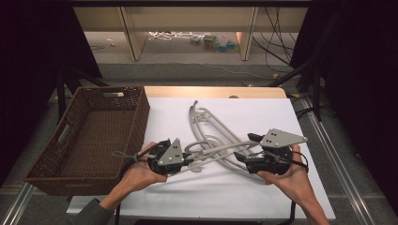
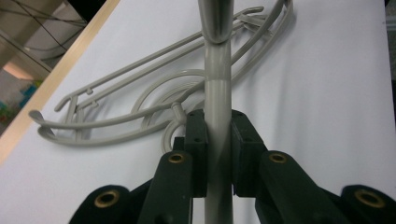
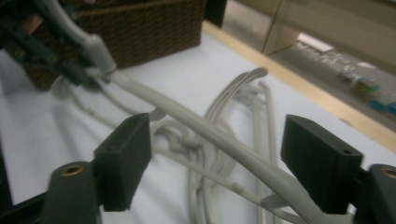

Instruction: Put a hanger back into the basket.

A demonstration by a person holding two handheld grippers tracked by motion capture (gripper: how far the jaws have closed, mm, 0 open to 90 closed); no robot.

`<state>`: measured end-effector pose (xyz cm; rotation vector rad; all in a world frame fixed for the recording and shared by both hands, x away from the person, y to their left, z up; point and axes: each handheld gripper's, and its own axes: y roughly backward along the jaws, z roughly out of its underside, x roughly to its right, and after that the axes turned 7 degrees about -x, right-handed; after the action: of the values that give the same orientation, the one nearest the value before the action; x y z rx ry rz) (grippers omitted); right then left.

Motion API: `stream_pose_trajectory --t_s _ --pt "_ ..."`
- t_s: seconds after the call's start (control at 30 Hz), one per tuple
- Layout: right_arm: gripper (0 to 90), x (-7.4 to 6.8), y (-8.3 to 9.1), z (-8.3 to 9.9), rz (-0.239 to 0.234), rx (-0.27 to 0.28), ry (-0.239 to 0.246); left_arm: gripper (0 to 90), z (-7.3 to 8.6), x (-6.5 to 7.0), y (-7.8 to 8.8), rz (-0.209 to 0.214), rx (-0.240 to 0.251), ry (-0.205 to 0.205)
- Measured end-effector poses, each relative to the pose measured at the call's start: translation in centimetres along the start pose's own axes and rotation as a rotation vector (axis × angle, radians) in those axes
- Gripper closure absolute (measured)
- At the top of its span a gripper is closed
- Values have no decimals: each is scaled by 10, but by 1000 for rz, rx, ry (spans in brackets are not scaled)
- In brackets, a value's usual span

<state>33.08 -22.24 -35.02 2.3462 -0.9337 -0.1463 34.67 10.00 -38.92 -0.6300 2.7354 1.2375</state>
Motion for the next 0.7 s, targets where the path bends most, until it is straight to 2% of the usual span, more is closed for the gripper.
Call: stream_pose_trajectory --t_s 0.1,0.2,0.27,0.33,0.37,0.5,0.63,0.67,0.7 --pt "239 0 3 0 24 41 -27 796 2 -2 0 -5 -13 34" --pt "236 -2 3 2 34 55 -35 796 4 -5 1 -3 -23 69" --pt "233 -4 4 4 54 60 -39 796 5 -7 2 -6 -21 99" --pt "223 -8 6 7 95 90 -34 796 8 -10 6 -20 -22 129" --pt "223 -10 7 9 100 101 -40 796 9 -11 8 -20 -19 143" --pt "225 -17 8 20 114 127 -64 796 14 -22 18 -29 10 226" --pt "215 -19 5 30 111 138 -101 796 13 -29 30 -23 56 280" --pt "213 -17 3 32 118 153 -99 796 13 -31 33 -24 59 279" --pt "214 -18 2 34 117 156 -114 796 12 -32 35 -24 81 304"
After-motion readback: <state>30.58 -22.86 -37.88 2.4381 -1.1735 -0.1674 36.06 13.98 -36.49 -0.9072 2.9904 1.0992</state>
